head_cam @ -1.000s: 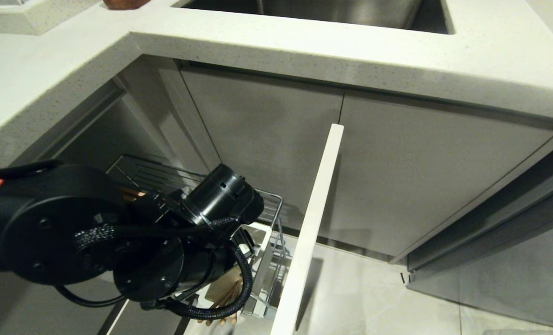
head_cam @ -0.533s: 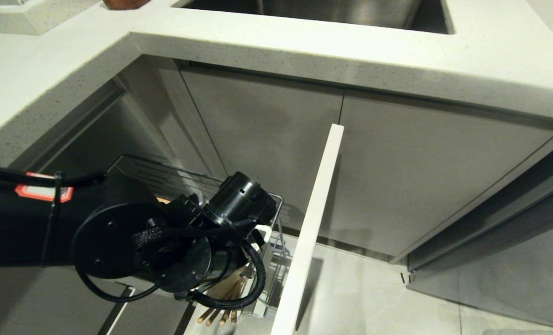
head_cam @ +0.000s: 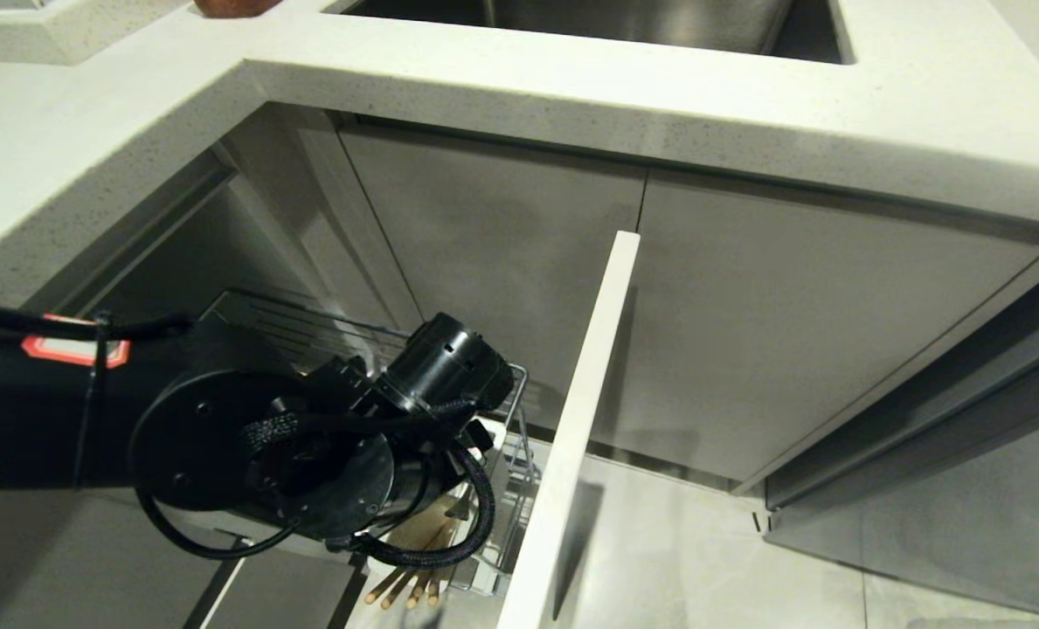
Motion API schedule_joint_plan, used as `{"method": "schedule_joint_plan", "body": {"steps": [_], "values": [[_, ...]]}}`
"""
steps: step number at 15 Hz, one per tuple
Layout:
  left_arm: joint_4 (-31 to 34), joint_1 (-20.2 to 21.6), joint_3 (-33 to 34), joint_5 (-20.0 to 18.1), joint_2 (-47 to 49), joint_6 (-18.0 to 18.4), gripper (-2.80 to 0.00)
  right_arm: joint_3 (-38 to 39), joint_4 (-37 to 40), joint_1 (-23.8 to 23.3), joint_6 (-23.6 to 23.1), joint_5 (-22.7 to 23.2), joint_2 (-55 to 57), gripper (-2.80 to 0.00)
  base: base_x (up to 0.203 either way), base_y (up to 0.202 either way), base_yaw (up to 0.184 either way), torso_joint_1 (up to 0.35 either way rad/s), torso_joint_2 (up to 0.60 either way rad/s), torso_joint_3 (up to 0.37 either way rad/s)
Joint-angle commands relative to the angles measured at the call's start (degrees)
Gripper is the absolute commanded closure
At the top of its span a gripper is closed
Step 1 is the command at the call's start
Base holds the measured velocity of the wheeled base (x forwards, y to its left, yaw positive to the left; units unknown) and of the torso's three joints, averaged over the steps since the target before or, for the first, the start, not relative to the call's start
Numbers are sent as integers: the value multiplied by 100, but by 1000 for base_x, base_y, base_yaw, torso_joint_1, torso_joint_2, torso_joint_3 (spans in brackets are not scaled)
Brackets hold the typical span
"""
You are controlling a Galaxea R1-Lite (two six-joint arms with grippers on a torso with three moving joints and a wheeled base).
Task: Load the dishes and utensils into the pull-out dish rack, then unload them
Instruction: Take the spoon out of the cupboard
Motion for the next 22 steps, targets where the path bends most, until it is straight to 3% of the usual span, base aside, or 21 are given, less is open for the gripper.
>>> {"method": "schedule_joint_plan", "body": {"steps": [1, 21, 22], "values": [[16, -23, -26, 26, -105, -35, -280, 12, -1, 1, 5, 0, 0, 0, 0, 0, 0, 0, 0, 0], [8, -119, -6, -123, -8, -43, -280, 14, -1, 6, 0, 0, 0, 0, 0, 0, 0, 0, 0, 0], [17, -121, -8, -131, -8, -52, 0, 18, -1, 5, 0, 0, 0, 0, 0, 0, 0, 0, 0, 0]]}}
